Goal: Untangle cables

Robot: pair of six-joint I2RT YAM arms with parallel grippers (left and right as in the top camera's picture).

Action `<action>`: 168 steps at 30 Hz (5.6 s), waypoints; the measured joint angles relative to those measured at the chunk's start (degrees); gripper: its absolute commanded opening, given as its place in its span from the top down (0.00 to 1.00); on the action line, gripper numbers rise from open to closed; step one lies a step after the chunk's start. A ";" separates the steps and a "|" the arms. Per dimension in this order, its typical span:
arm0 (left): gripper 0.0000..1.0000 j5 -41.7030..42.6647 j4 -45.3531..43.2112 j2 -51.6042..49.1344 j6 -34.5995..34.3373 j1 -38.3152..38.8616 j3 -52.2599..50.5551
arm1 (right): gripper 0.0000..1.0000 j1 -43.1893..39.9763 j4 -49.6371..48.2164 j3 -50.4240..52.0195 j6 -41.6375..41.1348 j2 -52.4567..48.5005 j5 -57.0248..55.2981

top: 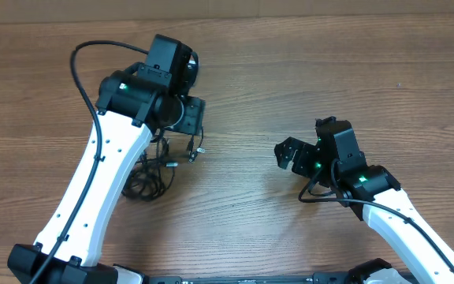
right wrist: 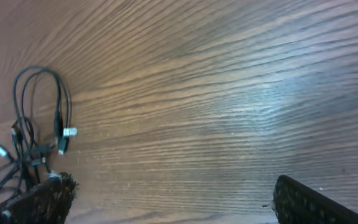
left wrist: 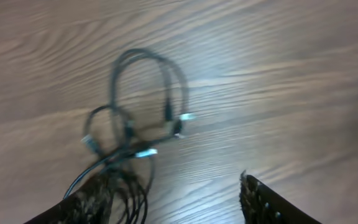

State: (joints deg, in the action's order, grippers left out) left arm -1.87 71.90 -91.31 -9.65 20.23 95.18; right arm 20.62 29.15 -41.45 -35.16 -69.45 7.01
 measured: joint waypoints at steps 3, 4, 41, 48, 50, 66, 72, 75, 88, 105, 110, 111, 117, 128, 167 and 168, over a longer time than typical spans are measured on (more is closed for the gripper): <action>0.42 -2.34 1.44 0.00 -3.02 -1.86 0.00 | 0.01 -0.02 0.46 0.00 2.62 0.02 0.68; 0.42 -3.08 2.14 0.00 -4.04 -2.80 0.00 | 0.01 0.00 0.74 0.00 3.43 0.00 0.79; 0.30 0.15 -13.57 6.95 -16.61 -35.41 -39.87 | 0.00 0.00 1.70 0.00 8.22 0.00 1.60; 0.29 0.39 -24.55 6.93 -17.00 -35.39 -50.53 | 0.00 -0.02 1.68 0.00 8.22 0.00 1.66; 0.32 0.42 -28.44 6.93 -17.03 -35.39 -53.16 | 0.00 0.00 1.70 0.00 8.22 0.00 1.68; 0.96 6.54 -33.27 7.28 -15.58 -35.65 -55.23 | 0.00 0.00 1.53 0.00 8.22 0.02 1.73; 0.96 19.78 -32.79 7.23 -7.10 -33.33 -42.71 | 0.00 0.00 1.05 0.00 8.22 0.02 1.75; 0.96 25.22 -32.39 7.26 -0.15 -28.74 -37.31 | 0.00 0.00 -0.61 0.00 8.22 0.02 1.77; 0.96 29.18 -32.09 7.26 20.61 -7.65 -35.08 | 0.03 0.00 -8.98 0.00 17.88 0.02 10.64; 0.96 38.99 -32.24 7.26 23.06 -5.68 -33.88 | 0.22 0.00 -20.46 0.00 21.53 0.00 35.74; 0.96 42.05 -32.76 7.26 23.41 -5.68 -32.35 | 0.22 0.00 -20.52 0.00 21.49 0.00 38.25; 0.96 42.32 -32.76 7.26 23.34 -5.68 -32.11 | 0.22 0.00 -20.50 0.00 21.51 0.02 38.47; 0.96 40.94 -32.96 7.26 18.73 -5.68 -31.78 | 0.21 0.02 -19.47 0.00 18.75 0.00 35.50; 0.96 27.23 -34.51 7.26 -5.42 -3.63 -31.76 | 0.36 0.17 -13.99 0.00 -6.03 0.00 25.14; 0.96 30.69 -34.64 7.26 -24.57 0.79 -30.51 | 0.80 8.28 -25.35 0.00 -22.45 -4.07 18.03; 0.96 30.88 -34.64 7.26 -24.57 0.79 -30.49 | 0.90 8.31 -25.38 0.00 -22.56 -4.07 17.66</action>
State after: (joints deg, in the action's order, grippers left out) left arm 29.02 37.26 -84.05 -34.22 21.02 64.69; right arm 28.93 3.77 -41.45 -57.71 -73.52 24.67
